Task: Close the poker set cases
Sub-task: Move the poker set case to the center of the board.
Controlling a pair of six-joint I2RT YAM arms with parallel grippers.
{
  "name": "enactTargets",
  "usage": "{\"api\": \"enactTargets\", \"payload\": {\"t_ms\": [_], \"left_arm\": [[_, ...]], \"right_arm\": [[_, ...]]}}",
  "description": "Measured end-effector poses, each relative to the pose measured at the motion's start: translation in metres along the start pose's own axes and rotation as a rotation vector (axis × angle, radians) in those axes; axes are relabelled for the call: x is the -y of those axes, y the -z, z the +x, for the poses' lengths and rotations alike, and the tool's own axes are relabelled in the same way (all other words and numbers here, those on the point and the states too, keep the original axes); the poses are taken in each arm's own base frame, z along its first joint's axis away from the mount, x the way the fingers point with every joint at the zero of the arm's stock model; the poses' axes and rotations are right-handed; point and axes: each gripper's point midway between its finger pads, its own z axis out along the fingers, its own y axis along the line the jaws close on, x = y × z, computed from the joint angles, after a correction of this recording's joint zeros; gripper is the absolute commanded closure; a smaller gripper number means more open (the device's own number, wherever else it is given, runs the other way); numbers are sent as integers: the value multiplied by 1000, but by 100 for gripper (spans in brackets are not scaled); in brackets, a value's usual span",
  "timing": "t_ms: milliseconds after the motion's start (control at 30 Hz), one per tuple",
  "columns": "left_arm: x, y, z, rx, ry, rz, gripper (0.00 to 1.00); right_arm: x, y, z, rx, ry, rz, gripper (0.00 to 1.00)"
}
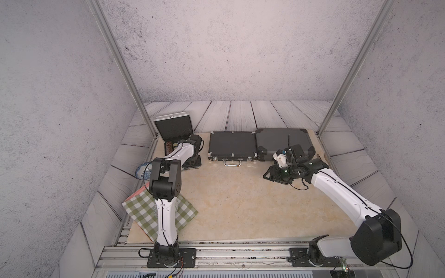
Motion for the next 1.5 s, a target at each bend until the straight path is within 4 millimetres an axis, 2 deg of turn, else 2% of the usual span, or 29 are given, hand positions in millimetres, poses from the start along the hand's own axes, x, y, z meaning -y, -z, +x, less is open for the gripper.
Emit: {"api": "enactTargets", "payload": {"t_ms": [233, 333, 500, 667, 800, 1500], "left_arm": [[6, 3, -15, 45, 0, 25, 61], [9, -4, -19, 47, -6, 22, 63], [6, -20, -13, 8, -7, 18, 71], [8, -21, -13, -2, 23, 48, 74], [9, -21, -13, -13, 82, 68, 80], [42, -14, -5, 41, 401, 96, 81]], "right_arm": [[1, -3, -1, -7, -3, 2, 47], [1, -4, -1, -8, -3, 2, 47], [1, -4, -1, -8, -3, 2, 47], [1, -4, -1, -8, -3, 1, 47], [1, -4, -1, -8, -3, 0, 47], [5, -8, 5, -20, -8, 6, 47]]}}
